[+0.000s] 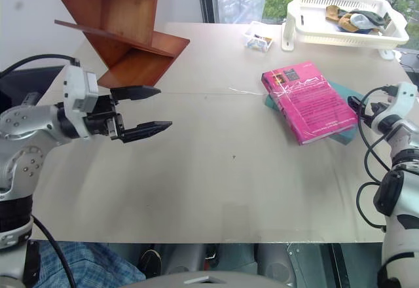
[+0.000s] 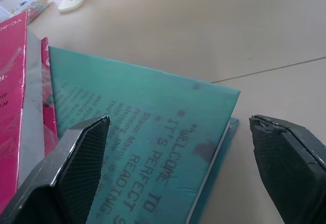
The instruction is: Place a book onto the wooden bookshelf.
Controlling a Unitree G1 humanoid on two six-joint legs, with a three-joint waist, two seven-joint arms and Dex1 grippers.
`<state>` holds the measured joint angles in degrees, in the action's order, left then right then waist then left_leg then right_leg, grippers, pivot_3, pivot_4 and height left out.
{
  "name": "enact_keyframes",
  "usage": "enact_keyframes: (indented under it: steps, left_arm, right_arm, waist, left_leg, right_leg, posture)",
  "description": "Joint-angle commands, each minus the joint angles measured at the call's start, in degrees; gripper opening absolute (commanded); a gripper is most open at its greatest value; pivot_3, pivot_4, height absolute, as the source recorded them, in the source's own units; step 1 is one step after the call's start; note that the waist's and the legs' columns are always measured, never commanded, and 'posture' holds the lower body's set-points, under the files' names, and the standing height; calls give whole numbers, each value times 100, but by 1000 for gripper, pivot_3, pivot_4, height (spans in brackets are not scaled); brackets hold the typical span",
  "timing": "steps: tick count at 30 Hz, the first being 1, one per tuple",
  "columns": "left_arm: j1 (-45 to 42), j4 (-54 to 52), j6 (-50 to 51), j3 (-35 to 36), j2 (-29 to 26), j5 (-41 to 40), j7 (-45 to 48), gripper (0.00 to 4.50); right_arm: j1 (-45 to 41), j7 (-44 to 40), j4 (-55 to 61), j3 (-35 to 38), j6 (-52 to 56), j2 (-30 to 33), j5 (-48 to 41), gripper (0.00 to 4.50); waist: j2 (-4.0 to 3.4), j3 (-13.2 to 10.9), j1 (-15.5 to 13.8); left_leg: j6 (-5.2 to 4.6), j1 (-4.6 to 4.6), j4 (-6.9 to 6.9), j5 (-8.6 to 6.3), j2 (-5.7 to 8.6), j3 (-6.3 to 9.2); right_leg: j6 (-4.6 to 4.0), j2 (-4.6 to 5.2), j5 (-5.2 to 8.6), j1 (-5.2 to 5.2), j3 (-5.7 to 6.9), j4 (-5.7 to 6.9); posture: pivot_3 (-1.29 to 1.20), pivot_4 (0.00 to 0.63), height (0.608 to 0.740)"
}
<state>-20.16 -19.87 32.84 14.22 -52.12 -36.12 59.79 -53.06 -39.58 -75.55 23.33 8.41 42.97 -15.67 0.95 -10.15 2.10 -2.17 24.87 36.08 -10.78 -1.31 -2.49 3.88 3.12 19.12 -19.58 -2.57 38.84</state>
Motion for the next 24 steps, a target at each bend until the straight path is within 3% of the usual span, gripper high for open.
enact_keyframes:
  steps: [1, 10, 24]
  left_arm:
    - [136, -346, 58, 390, -156, -138, -105, 4441]
    - [434, -566, 172, 710, -277, -214, -288, 4441]
    - [214, -247, -77, 442, -291, -46, -147, 4441]
  right_arm:
    - [-73, -309, 17, -22, -12, -45, 69, 4500]
    - [-183, -1317, 141, -126, 299, -208, 101, 4500]
    - [95, -2683, 605, -440, 576, -508, 90, 4500]
  waist:
    - [0, 0, 21]
    - [0, 0, 52]
    - [0, 0, 39]
  left_leg:
    - [0, -1, 0, 0, 0, 0]
    - [0, -6, -1, 0, -4, -3]
    - [0, -4, -1, -1, -3, -3]
  right_leg:
    - [0, 0, 0, 0, 0, 1]
    - [0, -4, 0, -1, -4, 5]
    - [0, -2, 0, -2, -3, 4]
  posture:
    - [0, 150, 740]
    - [0, 150, 740]
    - [0, 150, 740]
